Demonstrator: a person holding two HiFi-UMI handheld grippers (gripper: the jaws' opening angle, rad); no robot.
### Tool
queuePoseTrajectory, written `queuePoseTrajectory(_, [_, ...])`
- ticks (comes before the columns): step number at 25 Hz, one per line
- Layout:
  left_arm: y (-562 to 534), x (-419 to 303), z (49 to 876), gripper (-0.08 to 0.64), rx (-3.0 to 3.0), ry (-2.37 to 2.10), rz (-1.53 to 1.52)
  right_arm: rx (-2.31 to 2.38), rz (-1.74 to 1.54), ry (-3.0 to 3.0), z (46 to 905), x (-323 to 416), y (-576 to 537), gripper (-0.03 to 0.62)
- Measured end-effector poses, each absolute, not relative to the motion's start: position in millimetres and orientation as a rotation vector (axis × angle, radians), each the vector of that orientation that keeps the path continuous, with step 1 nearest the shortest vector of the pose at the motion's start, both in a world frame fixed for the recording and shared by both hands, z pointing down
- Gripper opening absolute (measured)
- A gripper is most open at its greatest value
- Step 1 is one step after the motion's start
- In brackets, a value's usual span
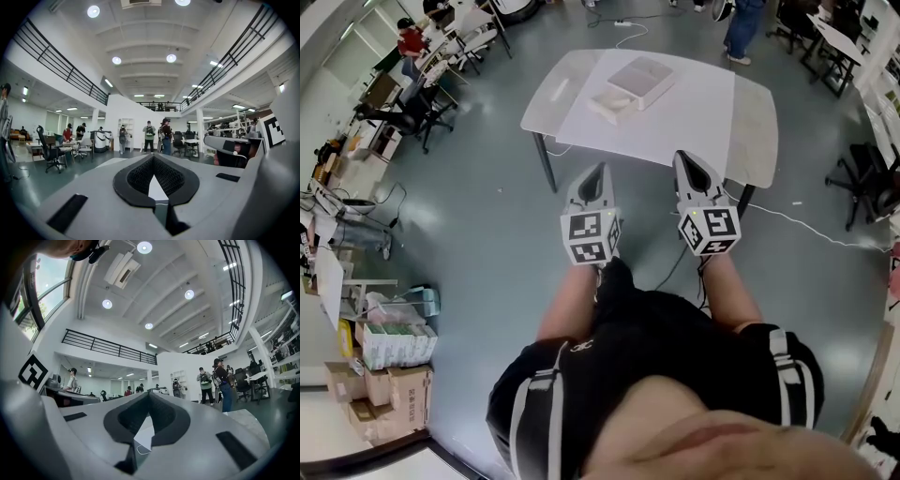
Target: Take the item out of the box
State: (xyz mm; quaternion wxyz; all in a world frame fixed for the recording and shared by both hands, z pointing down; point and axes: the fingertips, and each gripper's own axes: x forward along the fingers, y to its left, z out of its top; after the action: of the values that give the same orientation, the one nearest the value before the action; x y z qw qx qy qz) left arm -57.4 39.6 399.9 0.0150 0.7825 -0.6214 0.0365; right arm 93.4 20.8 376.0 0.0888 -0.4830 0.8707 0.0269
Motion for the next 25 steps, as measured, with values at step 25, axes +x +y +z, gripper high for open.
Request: queuePoseTrajectory(25, [-129.8,-94.5,392.2,0.014,2.498,-1.869,0.101,-1.499,0.142,2.592,367.9,51.7,-135.0,0.014])
